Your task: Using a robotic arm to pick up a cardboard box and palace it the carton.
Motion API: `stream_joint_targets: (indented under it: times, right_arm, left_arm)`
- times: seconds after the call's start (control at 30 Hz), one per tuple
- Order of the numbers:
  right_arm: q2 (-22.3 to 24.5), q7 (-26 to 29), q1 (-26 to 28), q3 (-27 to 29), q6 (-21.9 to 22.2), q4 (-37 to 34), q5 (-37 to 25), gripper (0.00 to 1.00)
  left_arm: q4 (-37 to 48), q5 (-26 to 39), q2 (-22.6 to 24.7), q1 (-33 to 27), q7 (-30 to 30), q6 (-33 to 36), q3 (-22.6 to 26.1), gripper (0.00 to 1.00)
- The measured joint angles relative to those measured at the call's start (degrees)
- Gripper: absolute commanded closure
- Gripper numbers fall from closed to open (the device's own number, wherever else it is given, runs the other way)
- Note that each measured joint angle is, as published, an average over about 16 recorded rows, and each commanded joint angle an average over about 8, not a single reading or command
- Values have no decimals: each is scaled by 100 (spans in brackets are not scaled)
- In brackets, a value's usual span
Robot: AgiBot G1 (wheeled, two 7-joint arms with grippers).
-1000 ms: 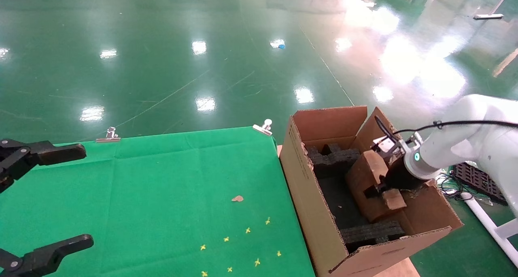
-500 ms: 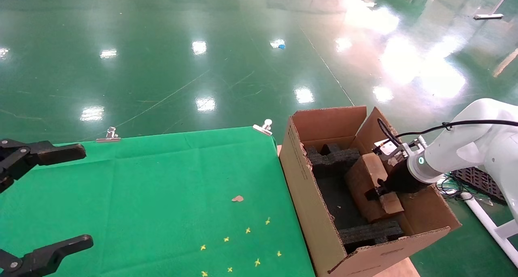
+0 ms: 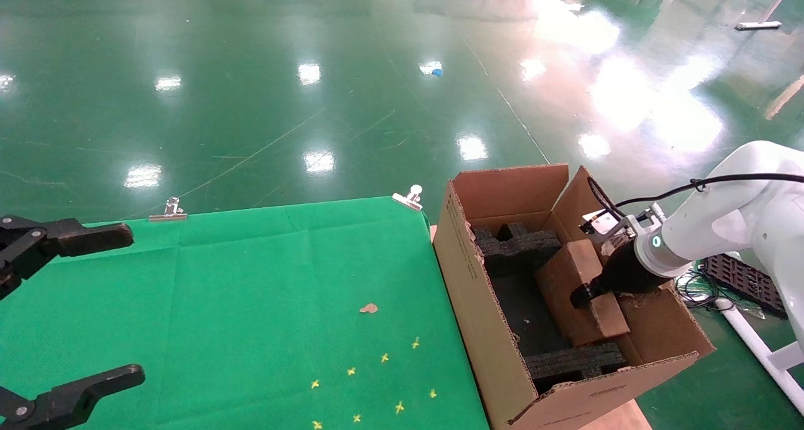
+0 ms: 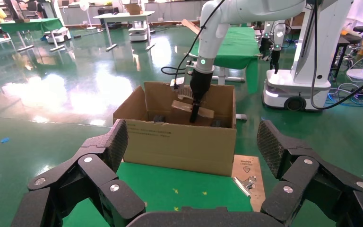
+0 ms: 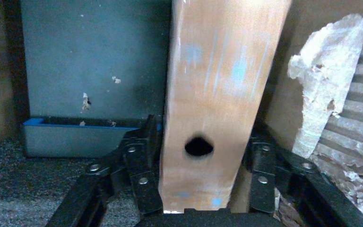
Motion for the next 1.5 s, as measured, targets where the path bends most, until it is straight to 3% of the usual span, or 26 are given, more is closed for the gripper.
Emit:
stream_joint_targets:
  times: [0.33,0.83,1.33,1.5]
  right_arm:
    - [-55,-67,216,-7,-83,-77,-15,0]
    - [106,-452,1072,124,-430,47,163,0]
    - [164,-729,270,289,-268,89,429,0]
    - [181,-909,235,346,-189,109,507,0]
  left_arm:
    - [0,-2,-1,-1,2,-1,3,0]
    - [0,-5,-3,-2,4,-3,8,0]
    - [0,-8,-5,-3,6,-5,12,0]
    - [0,-10,-6,-3,7,-6,14,0]
